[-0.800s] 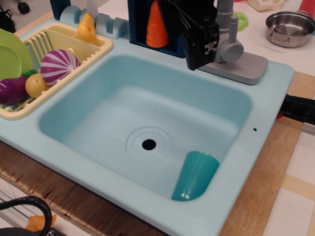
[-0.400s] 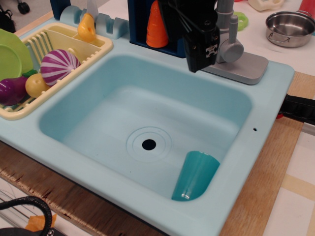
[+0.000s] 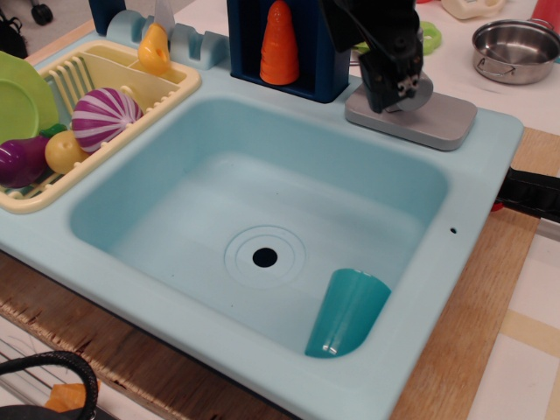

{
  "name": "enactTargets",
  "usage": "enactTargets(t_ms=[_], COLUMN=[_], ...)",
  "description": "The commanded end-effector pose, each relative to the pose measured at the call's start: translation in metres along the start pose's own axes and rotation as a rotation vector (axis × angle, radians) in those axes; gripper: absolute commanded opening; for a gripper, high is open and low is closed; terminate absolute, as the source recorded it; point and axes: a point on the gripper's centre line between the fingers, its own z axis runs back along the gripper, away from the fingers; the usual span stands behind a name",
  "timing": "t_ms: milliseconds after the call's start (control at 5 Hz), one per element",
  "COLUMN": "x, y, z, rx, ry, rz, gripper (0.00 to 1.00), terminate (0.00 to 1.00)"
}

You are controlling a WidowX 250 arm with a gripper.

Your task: Turn lever vertical to-front

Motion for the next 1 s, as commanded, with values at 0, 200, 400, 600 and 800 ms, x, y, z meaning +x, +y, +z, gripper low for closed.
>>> enactTargets(t_ms=[0,200,400,600,800], x=[0.02,0.031,0.038,0.04,0.036], y=[0.001,0.004,0.008,0.008,0.005], z=[0.006,0.007,0.006,0.0,-0.002], rx=[0.012,0.011,-0.002,-0.01,-0.031], ry=[-0.052,-0.062,-0.065,-0.077,-0.063], rz=[-0.023,-0.037,-0.042,-0.027,0.001], gripper=[1.0,1.0,1.0,0.0,0.0], terminate=[0.0,0.0,0.0,0.0,0.0])
